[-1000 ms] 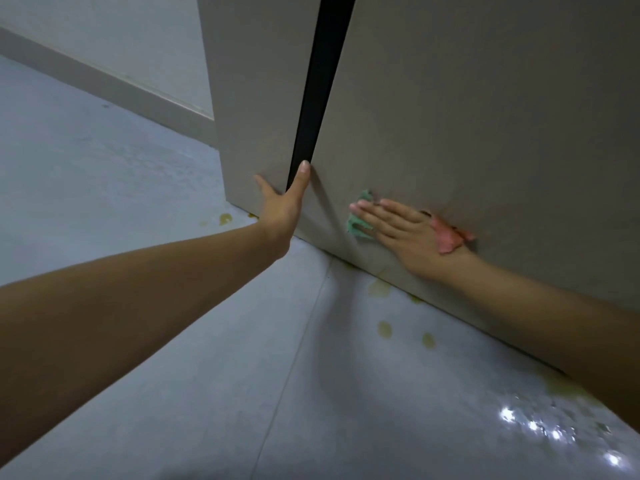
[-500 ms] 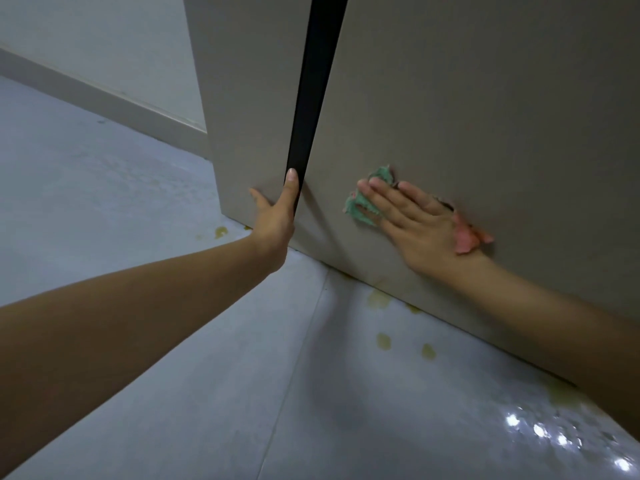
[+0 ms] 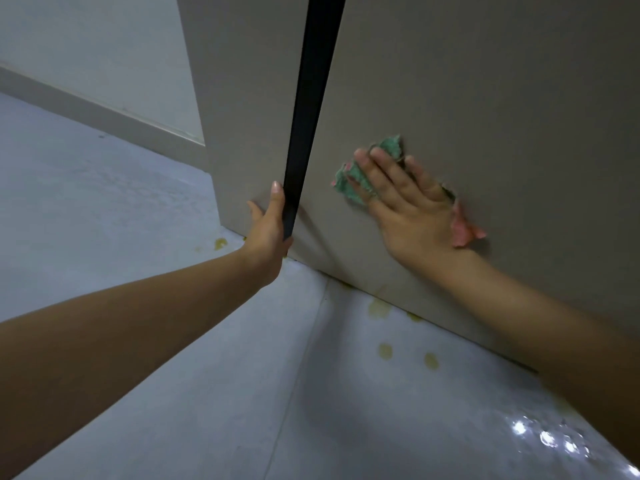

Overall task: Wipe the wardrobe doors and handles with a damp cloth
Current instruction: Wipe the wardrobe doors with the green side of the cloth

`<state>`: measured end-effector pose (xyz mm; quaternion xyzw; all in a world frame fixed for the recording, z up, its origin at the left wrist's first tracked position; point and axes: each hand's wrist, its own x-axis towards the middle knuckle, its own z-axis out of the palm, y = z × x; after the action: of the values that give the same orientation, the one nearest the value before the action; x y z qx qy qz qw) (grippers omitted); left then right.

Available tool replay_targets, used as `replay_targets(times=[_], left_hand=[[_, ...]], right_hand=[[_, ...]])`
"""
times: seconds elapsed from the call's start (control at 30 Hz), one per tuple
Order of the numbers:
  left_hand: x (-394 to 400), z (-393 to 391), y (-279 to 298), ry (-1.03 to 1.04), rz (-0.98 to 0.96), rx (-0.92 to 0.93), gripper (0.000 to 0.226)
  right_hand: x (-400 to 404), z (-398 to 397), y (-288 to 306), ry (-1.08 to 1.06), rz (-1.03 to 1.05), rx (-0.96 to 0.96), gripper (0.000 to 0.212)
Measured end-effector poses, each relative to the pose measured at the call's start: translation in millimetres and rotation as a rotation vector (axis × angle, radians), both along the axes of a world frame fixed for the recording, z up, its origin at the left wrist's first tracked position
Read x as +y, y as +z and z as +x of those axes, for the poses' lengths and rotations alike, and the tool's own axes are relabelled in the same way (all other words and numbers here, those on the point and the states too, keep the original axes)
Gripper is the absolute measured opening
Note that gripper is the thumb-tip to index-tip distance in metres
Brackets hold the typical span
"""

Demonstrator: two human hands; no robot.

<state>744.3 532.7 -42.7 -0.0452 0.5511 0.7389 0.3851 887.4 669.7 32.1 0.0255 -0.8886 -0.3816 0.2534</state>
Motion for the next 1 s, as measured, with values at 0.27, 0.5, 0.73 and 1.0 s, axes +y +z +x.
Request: replay_targets(times=[0.27,0.5,0.73,1.0], left_hand=[[0,-3,-4,-0.018,0.005,-0.006,0.088],[0,-19,9,0.006,0.035,-0.119,0.095],[4,-14,7,-0.006,0.030,-0.084,0.103],[6,-8,14,0.000,0.013,-0.083,0.104]], right_hand=[[-19,-42,-25,0.046,0.077,-0.548,0.058],[-14,-37,14,0.054,-0.083,0.017,0.058],[-23,-53,-21,0.024,0.038,-0.402,0.061],[-11,-22,19,0.028,-0.053,0.014,0.059]])
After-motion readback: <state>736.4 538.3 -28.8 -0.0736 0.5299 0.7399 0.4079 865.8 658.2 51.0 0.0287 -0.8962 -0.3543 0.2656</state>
